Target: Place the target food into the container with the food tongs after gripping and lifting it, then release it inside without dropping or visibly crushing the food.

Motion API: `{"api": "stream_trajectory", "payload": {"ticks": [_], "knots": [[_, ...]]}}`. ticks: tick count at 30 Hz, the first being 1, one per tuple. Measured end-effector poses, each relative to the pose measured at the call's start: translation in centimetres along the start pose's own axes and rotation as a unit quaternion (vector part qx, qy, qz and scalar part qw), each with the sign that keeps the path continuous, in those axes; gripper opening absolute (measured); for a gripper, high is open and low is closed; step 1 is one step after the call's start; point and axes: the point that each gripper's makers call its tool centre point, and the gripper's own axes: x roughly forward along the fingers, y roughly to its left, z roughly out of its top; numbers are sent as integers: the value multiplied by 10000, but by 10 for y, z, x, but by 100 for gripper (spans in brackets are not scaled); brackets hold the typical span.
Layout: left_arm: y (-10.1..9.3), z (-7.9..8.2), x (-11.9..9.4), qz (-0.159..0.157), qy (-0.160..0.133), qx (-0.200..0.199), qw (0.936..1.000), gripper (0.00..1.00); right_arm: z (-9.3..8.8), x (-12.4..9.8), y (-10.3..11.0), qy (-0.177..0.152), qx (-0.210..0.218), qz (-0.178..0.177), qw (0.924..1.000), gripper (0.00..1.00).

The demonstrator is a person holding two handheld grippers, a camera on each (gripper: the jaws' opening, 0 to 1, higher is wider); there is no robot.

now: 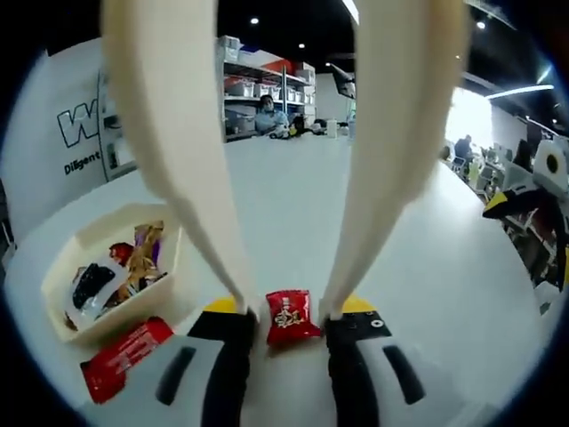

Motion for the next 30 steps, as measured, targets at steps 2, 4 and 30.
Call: {"api": "stream_trajectory", "payload": {"ticks": [2, 4, 30], "knots": [[0, 0, 1, -9, -30, 3, 10000, 29, -1, 0, -4, 33, -92, -87, 9999, 99], [-2, 1, 1, -47, -45, 48, 10000, 24, -1, 0, -5, 56, -90, -86, 9999, 99], [34, 57, -23, 154, -761, -834, 9935, 19, -2, 6, -7, 109, -125, -89, 9998, 98]]}}
